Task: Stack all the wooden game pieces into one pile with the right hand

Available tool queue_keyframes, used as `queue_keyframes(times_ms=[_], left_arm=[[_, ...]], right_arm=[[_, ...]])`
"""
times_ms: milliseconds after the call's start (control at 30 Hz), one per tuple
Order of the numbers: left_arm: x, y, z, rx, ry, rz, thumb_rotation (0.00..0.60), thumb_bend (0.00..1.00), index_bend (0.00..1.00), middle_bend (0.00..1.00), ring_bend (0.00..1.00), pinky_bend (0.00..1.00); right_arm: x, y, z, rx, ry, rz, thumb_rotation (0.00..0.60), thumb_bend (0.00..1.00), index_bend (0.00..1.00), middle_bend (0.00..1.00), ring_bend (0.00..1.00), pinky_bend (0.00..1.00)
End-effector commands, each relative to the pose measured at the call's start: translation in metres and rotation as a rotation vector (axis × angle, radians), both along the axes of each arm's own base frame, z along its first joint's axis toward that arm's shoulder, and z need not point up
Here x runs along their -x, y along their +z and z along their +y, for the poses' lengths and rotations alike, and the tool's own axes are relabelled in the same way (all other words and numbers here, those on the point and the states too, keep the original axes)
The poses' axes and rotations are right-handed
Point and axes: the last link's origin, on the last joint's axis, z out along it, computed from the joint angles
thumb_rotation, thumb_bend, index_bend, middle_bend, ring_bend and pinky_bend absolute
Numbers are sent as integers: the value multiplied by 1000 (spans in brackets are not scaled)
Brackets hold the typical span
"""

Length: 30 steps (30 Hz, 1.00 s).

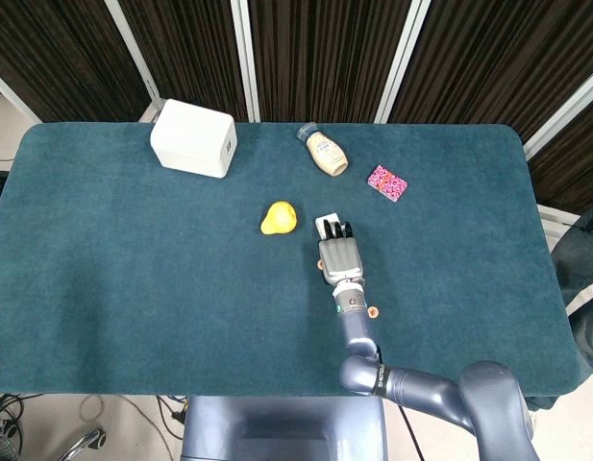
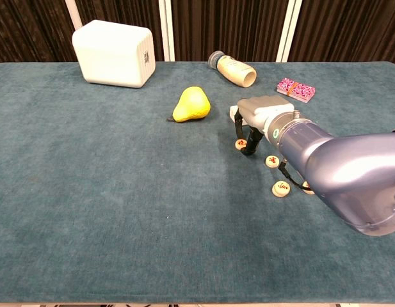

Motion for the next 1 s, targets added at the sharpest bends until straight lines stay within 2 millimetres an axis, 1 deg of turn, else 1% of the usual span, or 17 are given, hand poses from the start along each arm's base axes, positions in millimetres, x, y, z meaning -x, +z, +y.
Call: queue_keyframes(times_ms=[33,200,300,400,533,600,700,767,833,1000], left_arm=[[0,0,0,-1,0,-1,600,94,0,0,0,75],[0,1,0,-4,-2,-3,600,95,0,0,0,75],[1,1,0,-5,-1,-3,600,94,0,0,0,75],[1,2,0,-8,-1,-2,600,95,0,0,0,75],[1,2,0,-8,0,-2,600,95,0,0,0,76],[0,1,0,-6,-1,-1,600,94,0,0,0,76],[-1,0,-1,-2,-4,1,600,94,0,0,0,75],[-1,0,-1,0,-6,2,600,94,0,0,0,76],[-2,-1,-1,1,-8,3,600,95,0,0,0,76],[-3,-2,0,4,-10,4,600,94,0,0,0,75]], right_arm=[[0,0,0,0,0,2,600,385,499,0,0,0],[-1,1,0,3,1,-8,600,385,511,0,0,0],[-5,4,0,10,7,-22,600,385,511,0,0,0],[-7,13,0,21,18,-32,600,385,511,0,0,0],[-7,32,7,25,41,-41,600,385,511,0,0,0],[-6,44,14,21,57,-49,600,385,511,0,0,0],[-1,64,31,7,91,-58,600,385,511,0,0,0],[4,79,46,-5,115,-67,600,385,511,0,0,0],[10,88,60,-16,127,-68,600,385,511,0,0,0],[26,98,95,-74,112,-89,600,385,511,0,0,0]])
